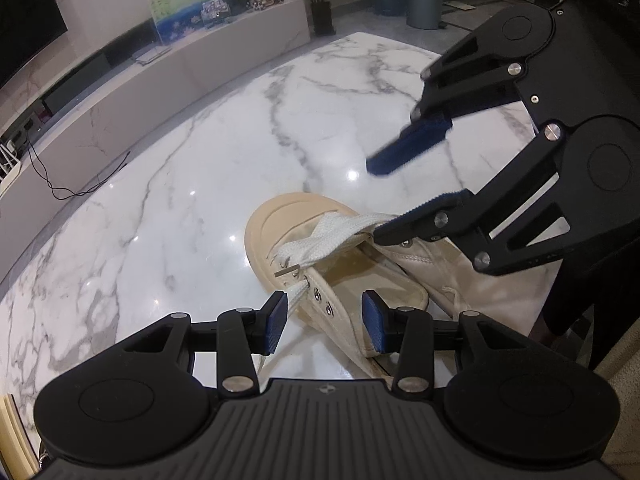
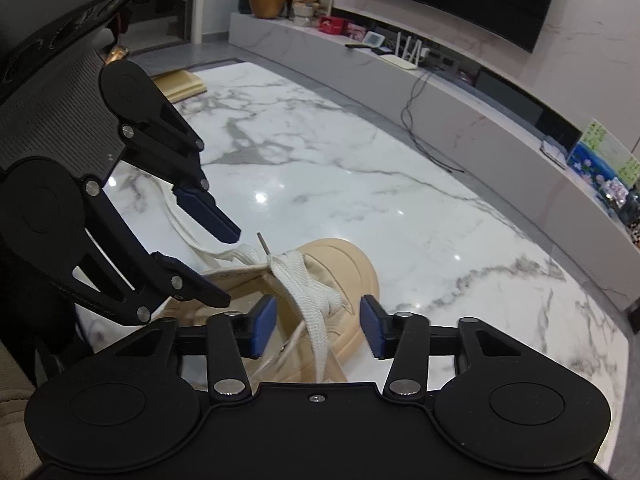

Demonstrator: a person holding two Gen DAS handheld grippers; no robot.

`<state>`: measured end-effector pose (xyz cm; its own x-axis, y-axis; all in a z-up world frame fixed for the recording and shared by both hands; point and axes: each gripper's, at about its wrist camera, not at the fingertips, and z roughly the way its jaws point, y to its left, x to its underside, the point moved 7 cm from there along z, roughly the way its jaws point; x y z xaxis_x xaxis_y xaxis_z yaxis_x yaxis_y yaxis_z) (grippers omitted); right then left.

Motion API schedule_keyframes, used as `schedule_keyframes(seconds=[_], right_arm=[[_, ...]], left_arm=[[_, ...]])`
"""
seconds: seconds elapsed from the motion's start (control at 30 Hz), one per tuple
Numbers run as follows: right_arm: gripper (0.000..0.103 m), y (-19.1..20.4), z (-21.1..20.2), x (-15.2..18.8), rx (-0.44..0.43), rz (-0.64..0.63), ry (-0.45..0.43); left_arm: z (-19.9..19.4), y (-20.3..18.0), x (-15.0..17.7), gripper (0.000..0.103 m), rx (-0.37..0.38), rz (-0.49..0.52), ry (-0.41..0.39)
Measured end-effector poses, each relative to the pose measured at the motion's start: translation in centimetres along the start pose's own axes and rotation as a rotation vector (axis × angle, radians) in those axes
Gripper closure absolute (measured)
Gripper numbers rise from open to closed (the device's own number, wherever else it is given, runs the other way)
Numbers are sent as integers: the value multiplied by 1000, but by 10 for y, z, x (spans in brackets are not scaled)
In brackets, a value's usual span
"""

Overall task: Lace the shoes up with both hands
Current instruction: 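Bring the lace tip back to the sneaker eyelets with the right gripper, then push the lace tip into the next eyelet with the right gripper while the left gripper holds the lace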

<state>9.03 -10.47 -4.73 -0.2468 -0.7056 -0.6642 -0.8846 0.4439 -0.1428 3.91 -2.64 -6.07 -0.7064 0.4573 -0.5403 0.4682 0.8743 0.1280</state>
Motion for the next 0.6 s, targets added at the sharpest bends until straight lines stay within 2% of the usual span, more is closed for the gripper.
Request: schedule_keyframes(seconds=[0.07,0.13,0.27,0.53,0.6], right_arm=[[77,3,1,-1,-11,-17,2],[86,6,3,-4,-29,-39,0],[86,12,9,-12,-49,-87,1],[86,29,28,-20,-69,-243,36],[89,32,31,-21,-73,-263,43]], left_arm=[[-1,0,-1,69,5,-5,-3],[-1,0,-2,73,11,-5,-1],[0,1,-3,83,33,-18,8],[-1,7,2,85,41,-41,15],[-2,9,4,85,36,-48,17]])
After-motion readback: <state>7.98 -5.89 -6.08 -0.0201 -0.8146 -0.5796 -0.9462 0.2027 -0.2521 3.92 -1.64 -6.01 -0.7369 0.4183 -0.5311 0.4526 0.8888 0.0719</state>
